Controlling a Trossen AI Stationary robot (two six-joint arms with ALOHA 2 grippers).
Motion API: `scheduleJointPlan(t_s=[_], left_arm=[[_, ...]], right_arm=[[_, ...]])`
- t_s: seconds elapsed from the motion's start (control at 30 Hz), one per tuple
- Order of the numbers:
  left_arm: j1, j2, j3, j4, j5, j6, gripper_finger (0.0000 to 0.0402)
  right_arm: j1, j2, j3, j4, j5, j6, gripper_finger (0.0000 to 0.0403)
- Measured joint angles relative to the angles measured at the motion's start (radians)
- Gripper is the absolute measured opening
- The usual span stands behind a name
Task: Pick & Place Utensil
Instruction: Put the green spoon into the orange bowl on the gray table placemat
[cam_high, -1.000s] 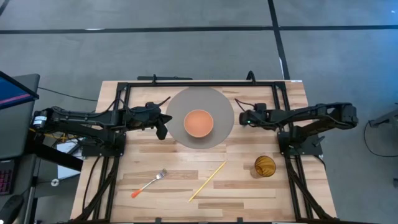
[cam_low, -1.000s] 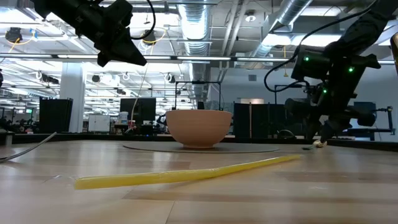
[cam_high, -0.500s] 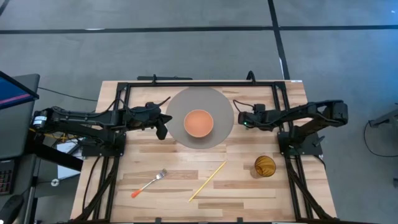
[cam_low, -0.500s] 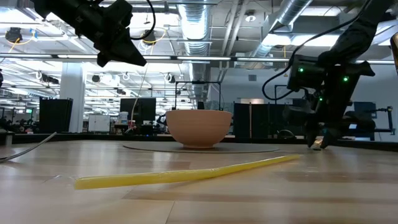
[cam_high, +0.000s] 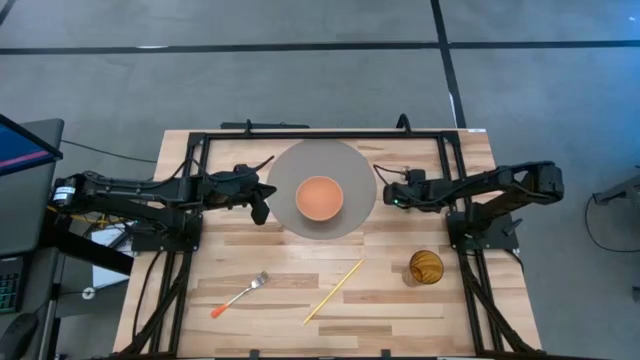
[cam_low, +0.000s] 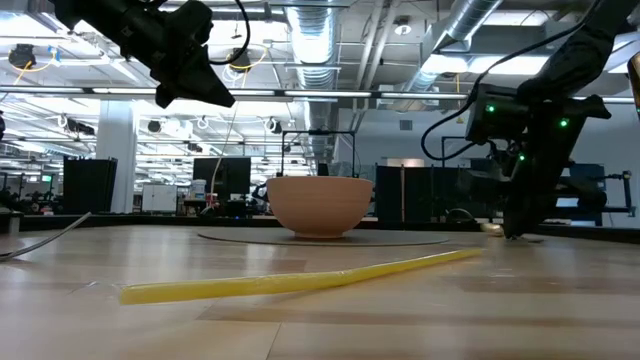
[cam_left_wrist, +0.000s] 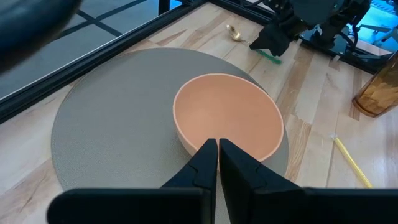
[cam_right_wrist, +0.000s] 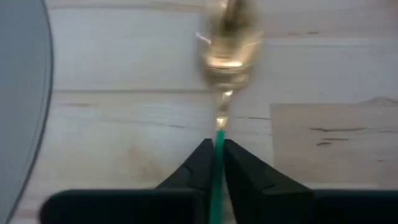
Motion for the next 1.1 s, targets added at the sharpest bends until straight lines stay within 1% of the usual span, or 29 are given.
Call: scheduleJointPlan(t_s=[0.03,0.1,0.17,0.23,0.4,0.5,0.57,0.63,0.73,0.83,0.87,0.97,1.1], left_arm=[[0.000,0.000,0.000,-0.001,0.000,0.000,0.0017],[0.000,0.000,0.000,-0.001,0.000,0.000,0.0017],[0.000,0.000,0.000,-0.002,0.000,0.000,0.0017],[0.000,0.000,0.000,-0.002,0.000,0.000,0.0017],[0.000,0.000,0.000,-0.002,0.000,0.000,0.0017],[0.000,0.000,0.000,-0.002,0.000,0.000,0.0017],[0.000,0.000,0.000,-0.002,0.000,0.000,0.0017],[0.000,0.000,0.000,-0.002,0.000,0.000,0.0017],[0.000,0.000,0.000,-0.002,0.000,0.000,0.0017],[0.000,0.000,0.000,-0.002,0.000,0.000,0.0017],[0.000,0.000,0.000,-0.002,0.000,0.000,0.0017],[0.000,0.000,0.000,0.000,0.000,0.000,0.0017],[0.000,0.000,0.000,0.006,0.000,0.000,0.0017]], right_arm=[[0.000,0.000,0.000,0.001,0.000,-0.025,0.0014],[0.000,0.000,0.006,-0.003,-0.002,-0.086,0.0008],[0.004,0.002,0.021,-0.014,-0.013,-0.146,0.0014],[0.008,0.004,0.056,-0.035,-0.048,-0.209,0.0018],[0.012,0.003,0.206,-0.168,-0.057,-0.394,0.0005],[0.012,0.002,0.323,-0.220,-0.060,-0.510,0.0010],[0.012,0.002,0.399,-0.243,-0.082,-0.609,0.0011],[0.012,0.002,0.477,-0.245,-0.142,-0.715,0.0006],[0.011,0.001,0.587,-0.243,-0.294,-0.854,0.0004],[0.005,0.003,0.674,-0.235,-0.463,-0.924,0.0006],[0.002,0.003,0.693,-0.226,-0.499,-0.936,0.0005],[0.006,0.026,0.718,-0.148,-0.543,-0.939,0.0002],[0.034,0.131,0.748,-0.161,-0.627,-0.943,0.0002]])
